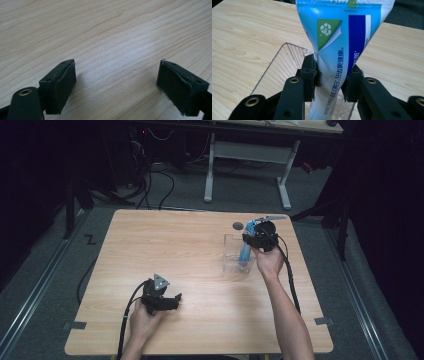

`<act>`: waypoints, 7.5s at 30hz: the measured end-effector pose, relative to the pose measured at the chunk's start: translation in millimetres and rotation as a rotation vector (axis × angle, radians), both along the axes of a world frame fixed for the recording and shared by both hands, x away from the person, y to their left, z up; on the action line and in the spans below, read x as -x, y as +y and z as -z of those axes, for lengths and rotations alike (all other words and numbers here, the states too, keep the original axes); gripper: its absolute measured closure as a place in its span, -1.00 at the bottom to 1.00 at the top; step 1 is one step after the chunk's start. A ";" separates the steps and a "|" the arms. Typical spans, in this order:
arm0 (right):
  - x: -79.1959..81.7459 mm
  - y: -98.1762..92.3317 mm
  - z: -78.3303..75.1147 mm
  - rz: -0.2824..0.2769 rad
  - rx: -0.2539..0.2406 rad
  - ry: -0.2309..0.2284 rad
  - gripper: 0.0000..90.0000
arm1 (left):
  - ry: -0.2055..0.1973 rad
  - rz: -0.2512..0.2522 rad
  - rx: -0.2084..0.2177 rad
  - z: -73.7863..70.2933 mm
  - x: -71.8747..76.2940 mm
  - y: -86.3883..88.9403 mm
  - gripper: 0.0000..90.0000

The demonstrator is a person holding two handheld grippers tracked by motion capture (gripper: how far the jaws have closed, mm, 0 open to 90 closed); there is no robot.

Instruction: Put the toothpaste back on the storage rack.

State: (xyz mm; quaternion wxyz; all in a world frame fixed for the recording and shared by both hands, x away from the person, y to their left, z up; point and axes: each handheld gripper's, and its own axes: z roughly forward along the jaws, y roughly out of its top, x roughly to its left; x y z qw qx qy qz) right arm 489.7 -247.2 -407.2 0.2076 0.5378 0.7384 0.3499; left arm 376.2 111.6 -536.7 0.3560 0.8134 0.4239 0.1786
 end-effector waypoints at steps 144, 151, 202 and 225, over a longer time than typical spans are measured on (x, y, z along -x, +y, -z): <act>122.7 -109.6 -6.4 0.082 -0.071 -0.193 0.02 | 0.001 0.004 0.001 -0.1 0.4 0.2 -0.65; 124.9 -111.8 1.0 0.089 -0.084 -0.188 0.02 | 0.001 0.004 0.001 0.0 0.4 0.2 -0.65; 125.9 -96.4 64.4 0.085 -0.051 -0.084 0.05 | 0.002 0.005 0.001 0.0 0.4 0.2 -0.65; 118.3 -77.3 91.4 0.069 0.044 -0.035 0.08 | 0.001 0.005 0.001 0.0 0.4 0.2 -0.65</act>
